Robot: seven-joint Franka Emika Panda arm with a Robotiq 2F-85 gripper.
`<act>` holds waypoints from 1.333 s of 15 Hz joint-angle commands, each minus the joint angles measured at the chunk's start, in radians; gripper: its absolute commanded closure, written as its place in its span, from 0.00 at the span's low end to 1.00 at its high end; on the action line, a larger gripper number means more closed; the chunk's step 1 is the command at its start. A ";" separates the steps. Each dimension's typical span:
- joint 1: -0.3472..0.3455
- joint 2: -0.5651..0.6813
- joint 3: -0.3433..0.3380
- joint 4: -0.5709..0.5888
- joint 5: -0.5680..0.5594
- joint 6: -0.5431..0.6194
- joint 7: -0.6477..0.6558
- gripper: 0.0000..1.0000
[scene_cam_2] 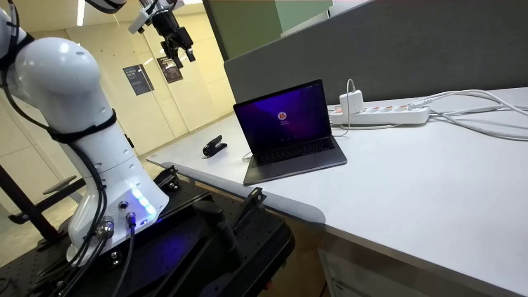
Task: Push the laptop screen all the way down
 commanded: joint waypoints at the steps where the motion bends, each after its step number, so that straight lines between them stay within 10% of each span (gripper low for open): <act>1: 0.016 0.003 -0.014 0.002 -0.009 -0.002 0.007 0.00; 8: 0.000 -0.003 -0.027 -0.020 -0.034 0.045 -0.003 0.00; 20: -0.068 0.055 -0.276 -0.094 -0.085 0.165 -0.376 0.00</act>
